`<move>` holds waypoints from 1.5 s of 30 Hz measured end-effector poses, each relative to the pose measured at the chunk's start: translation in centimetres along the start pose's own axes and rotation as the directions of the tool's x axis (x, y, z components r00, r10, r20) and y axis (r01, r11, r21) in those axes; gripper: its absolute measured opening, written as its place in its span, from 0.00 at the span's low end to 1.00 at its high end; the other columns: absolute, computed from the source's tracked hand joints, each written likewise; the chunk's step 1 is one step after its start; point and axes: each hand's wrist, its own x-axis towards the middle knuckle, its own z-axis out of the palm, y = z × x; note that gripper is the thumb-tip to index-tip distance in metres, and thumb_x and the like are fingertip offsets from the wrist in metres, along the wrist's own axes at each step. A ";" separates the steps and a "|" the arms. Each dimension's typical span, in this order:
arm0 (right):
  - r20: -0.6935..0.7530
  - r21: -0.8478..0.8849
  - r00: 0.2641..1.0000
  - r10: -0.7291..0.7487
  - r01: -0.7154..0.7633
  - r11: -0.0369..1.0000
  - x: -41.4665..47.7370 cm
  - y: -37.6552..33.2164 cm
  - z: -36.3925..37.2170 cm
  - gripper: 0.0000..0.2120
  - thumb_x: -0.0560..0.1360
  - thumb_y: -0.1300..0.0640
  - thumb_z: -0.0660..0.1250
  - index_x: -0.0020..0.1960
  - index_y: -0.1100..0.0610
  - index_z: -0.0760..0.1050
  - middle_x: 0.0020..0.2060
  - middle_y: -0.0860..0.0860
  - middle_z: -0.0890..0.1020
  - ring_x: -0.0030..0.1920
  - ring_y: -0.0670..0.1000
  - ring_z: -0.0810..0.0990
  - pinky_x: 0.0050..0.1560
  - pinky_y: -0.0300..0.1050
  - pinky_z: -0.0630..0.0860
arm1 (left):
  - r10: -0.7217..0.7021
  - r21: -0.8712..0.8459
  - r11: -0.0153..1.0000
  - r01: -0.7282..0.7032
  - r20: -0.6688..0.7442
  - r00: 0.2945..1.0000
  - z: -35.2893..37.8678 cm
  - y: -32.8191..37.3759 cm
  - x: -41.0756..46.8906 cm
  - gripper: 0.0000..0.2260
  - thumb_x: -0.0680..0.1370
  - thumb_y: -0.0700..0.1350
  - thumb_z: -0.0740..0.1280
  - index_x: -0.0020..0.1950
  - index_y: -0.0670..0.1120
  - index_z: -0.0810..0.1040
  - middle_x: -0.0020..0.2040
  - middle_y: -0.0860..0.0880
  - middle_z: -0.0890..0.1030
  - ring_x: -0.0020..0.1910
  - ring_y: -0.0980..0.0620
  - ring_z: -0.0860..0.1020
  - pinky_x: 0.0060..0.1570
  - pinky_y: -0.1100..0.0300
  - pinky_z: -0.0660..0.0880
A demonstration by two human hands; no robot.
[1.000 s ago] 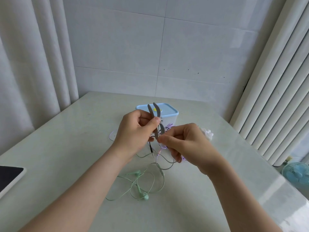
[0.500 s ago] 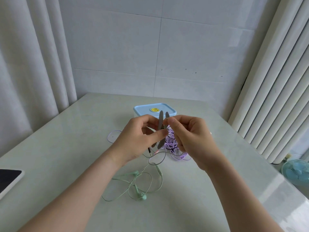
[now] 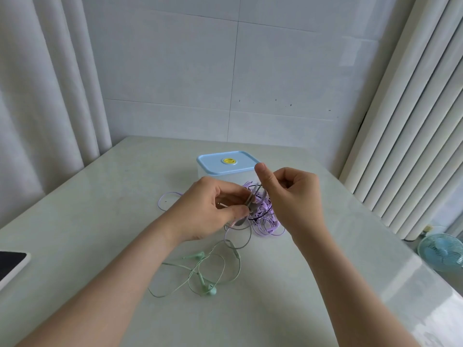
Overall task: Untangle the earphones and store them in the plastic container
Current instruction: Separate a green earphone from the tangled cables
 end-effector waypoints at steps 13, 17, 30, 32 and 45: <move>0.315 -0.067 0.923 0.220 -0.210 0.975 -0.2 0.4 -0.2 0.25 0.82 0.42 0.68 0.40 0.63 0.82 0.27 0.50 0.68 0.31 0.52 0.64 0.35 0.45 0.65 | -0.045 -0.394 0.915 -0.088 -0.317 0.947 -0.1 0.8 0.6 0.08 0.79 0.35 0.73 0.57 0.41 0.85 0.49 0.42 0.88 0.50 0.41 0.88 0.51 0.50 0.85; 0.448 -0.065 0.857 0.255 -0.253 0.965 -0.6 0.3 -0.2 0.19 0.83 0.46 0.68 0.41 0.55 0.87 0.29 0.54 0.68 0.35 0.56 0.63 0.34 0.46 0.63 | -0.180 -0.579 0.815 -0.035 -0.309 0.934 -0.4 0.9 0.6 0.07 0.81 0.36 0.70 0.59 0.37 0.84 0.50 0.38 0.88 0.49 0.41 0.88 0.49 0.54 0.85; 0.515 0.139 0.848 0.123 -0.224 0.965 -0.8 -1.3 -0.5 0.19 0.85 0.56 0.65 0.38 0.60 0.81 0.24 0.51 0.63 0.25 0.53 0.65 0.28 0.43 0.67 | -0.163 -0.311 0.949 0.046 -0.360 0.919 0.4 -0.8 0.9 0.05 0.77 0.39 0.78 0.50 0.46 0.86 0.44 0.50 0.88 0.43 0.53 0.85 0.46 0.58 0.80; 0.429 0.282 0.900 0.077 -0.215 0.935 -0.5 -1.4 -0.8 0.18 0.87 0.56 0.62 0.40 0.60 0.78 0.24 0.49 0.62 0.27 0.53 0.66 0.29 0.45 0.69 | -0.144 -0.296 0.954 0.044 -0.325 0.935 0.0 -0.9 0.8 0.06 0.76 0.39 0.78 0.51 0.47 0.86 0.45 0.50 0.88 0.45 0.53 0.85 0.49 0.58 0.80; 0.128 -0.228 0.992 -0.014 0.043 0.973 0.7 1.5 -0.5 0.15 0.85 0.57 0.62 0.40 0.51 0.76 0.23 0.41 0.71 0.27 0.44 0.67 0.31 0.37 0.63 | 0.032 -0.046 0.998 -0.038 -0.120 0.992 0.7 -0.2 0.5 0.10 0.77 0.38 0.77 0.57 0.45 0.87 0.49 0.51 0.89 0.50 0.52 0.87 0.57 0.55 0.83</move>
